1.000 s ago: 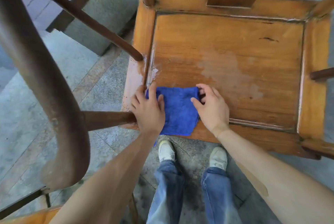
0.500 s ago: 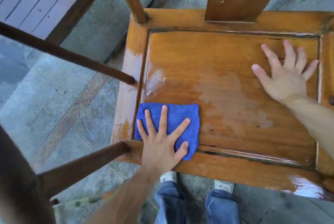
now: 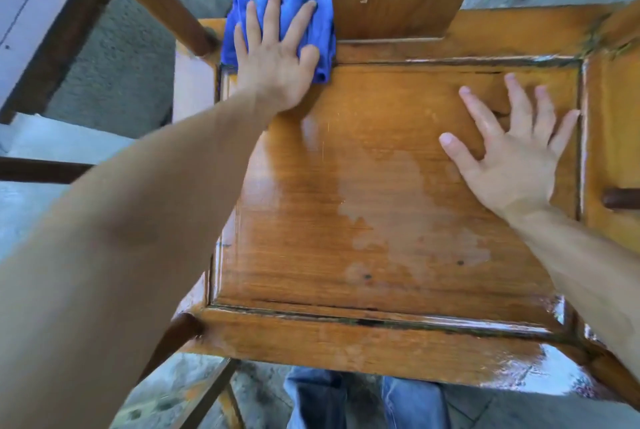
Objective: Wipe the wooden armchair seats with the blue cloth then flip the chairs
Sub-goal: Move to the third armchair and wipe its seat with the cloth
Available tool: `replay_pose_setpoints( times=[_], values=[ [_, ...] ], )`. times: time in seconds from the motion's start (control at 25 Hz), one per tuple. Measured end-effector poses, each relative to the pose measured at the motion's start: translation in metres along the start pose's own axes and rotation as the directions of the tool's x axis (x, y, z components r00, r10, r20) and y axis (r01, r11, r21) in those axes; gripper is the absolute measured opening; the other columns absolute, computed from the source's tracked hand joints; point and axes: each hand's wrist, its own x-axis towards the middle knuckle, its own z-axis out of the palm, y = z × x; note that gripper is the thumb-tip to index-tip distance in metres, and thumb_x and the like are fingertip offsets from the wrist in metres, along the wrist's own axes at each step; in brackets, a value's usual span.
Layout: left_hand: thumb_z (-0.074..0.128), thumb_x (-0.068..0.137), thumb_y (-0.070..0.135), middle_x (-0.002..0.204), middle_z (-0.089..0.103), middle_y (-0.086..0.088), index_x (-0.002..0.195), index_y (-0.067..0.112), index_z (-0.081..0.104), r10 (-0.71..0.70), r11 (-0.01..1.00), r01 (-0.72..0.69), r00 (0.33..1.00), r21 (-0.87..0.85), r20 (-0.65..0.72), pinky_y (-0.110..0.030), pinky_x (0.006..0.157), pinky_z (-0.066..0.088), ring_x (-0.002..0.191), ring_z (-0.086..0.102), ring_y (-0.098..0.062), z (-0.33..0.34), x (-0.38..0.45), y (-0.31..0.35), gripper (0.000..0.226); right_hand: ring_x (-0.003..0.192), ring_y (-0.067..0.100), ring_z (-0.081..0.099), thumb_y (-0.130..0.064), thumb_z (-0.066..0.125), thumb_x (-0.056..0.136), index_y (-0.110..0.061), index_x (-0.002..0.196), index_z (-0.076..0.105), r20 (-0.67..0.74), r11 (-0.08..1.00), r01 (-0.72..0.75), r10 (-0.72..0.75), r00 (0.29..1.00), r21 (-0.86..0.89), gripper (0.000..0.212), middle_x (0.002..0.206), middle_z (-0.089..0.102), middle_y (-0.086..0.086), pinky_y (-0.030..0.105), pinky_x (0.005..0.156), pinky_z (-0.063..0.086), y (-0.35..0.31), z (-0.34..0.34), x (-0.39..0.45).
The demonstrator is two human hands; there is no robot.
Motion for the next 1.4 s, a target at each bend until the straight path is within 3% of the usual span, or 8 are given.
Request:
replay_pose_setpoints(
  times=[0.12, 0.24, 0.52, 0.72, 0.88, 1.08, 1.24, 1.4],
  values=[
    [0.023, 0.096, 0.036, 0.169, 0.004, -0.002, 0.157, 0.041, 0.014, 0.006, 0.998, -0.002, 0.997, -0.064, 0.074, -0.054, 0.124, -0.003, 0.154, -0.006, -0.033, -0.006, 0.007, 0.004, 0.061, 0.152, 0.041, 0.008, -0.076, 0.03, 0.094, -0.049, 0.152, 0.027, 0.023, 1.0, -0.004, 0.004, 1.0, -0.011, 0.064, 0.167, 0.013, 0.004, 0.069, 0.118, -0.001, 0.001, -0.001, 0.001],
    [0.02, 0.093, 0.038, 0.169, 0.001, -0.001, 0.158, 0.036, 0.012, 0.08, 0.995, -0.08, 0.997, -0.051, 0.004, -0.052, 0.125, 0.001, 0.155, -0.004, -0.03, 0.005, -0.043, -0.006, 0.066, 0.153, 0.039, 0.003, -0.078, 0.027, 0.093, -0.052, 0.152, 0.023, 0.067, 1.0, -0.016, 0.017, 0.998, -0.026, 0.065, 0.168, 0.009, 0.002, 0.067, 0.118, -0.005, 0.0, -0.003, 0.001],
    [0.028, 0.091, 0.039, 0.169, -0.001, -0.004, 0.159, 0.034, 0.007, 0.013, 0.999, -0.01, 0.998, -0.053, 0.055, -0.058, 0.122, 0.009, 0.155, -0.003, -0.033, 0.062, -0.314, -0.012, 0.072, 0.153, 0.036, -0.002, -0.078, 0.028, 0.093, -0.055, 0.151, 0.024, 0.153, 1.0, -0.018, 0.016, 0.988, 0.009, 0.063, 0.168, 0.005, 0.0, 0.064, 0.119, -0.008, 0.0, -0.012, 0.002],
    [0.018, 0.1, 0.048, 0.169, 0.005, -0.008, 0.158, 0.034, 0.016, 0.029, 0.998, -0.034, 0.994, 0.044, 0.11, -0.066, 0.114, 0.021, 0.152, 0.01, -0.046, 0.087, -0.416, -0.012, 0.06, 0.139, 0.038, 0.027, -0.061, 0.023, 0.1, -0.044, 0.147, 0.042, 0.041, 0.995, 0.102, -0.102, 0.994, -0.006, 0.054, 0.161, 0.029, 0.002, 0.064, 0.118, 0.012, 0.018, -0.021, 0.011],
    [0.049, 0.075, 0.061, 0.168, 0.01, -0.009, 0.152, 0.053, 0.018, 0.071, 0.996, -0.078, 0.989, 0.052, 0.127, -0.078, 0.11, 0.014, 0.148, 0.006, -0.055, 0.083, -0.377, -0.001, 0.083, 0.139, 0.038, 0.028, -0.051, 0.028, 0.102, -0.035, 0.146, 0.045, -0.041, 0.986, 0.168, -0.166, 0.985, 0.026, 0.05, 0.158, 0.034, 0.001, 0.063, 0.121, 0.005, 0.032, -0.011, 0.011],
    [0.038, 0.08, 0.068, 0.168, 0.01, -0.008, 0.153, 0.05, 0.017, -0.049, 0.999, 0.049, 0.999, 0.01, 0.005, -0.077, 0.112, 0.005, 0.149, 0.001, -0.054, 0.054, -0.213, 0.035, 0.078, 0.138, 0.036, 0.032, -0.044, 0.035, 0.102, -0.027, 0.144, 0.047, -0.095, 0.981, 0.172, -0.164, 0.982, 0.085, 0.047, 0.154, 0.041, 0.002, 0.063, 0.121, 0.005, 0.036, -0.006, 0.013],
    [0.033, 0.079, 0.068, 0.169, 0.008, -0.002, 0.152, 0.051, 0.021, 0.103, 0.994, -0.102, 0.994, 0.049, -0.031, -0.073, 0.115, 0.001, 0.15, -0.001, -0.052, 0.05, -0.109, 0.121, 0.075, 0.139, 0.032, 0.037, -0.043, 0.033, 0.101, -0.026, 0.151, 0.039, -0.099, 0.98, 0.162, -0.152, 0.983, 0.112, 0.053, 0.152, 0.046, 0.0, 0.06, 0.122, 0.005, 0.037, -0.005, 0.013],
    [0.028, 0.085, 0.066, 0.169, 0.006, -0.002, 0.153, 0.049, 0.02, 0.319, 0.946, -0.319, 0.948, 0.065, 0.004, -0.072, 0.115, -0.002, 0.15, -0.005, -0.05, 0.066, -0.115, 0.2, 0.07, 0.14, 0.023, 0.039, -0.042, 0.032, 0.098, -0.026, 0.154, 0.032, -0.036, 0.931, 0.058, -0.048, 0.998, 0.361, 0.058, 0.146, 0.053, 0.003, 0.047, 0.125, 0.001, 0.043, -0.015, 0.02]
  ],
)
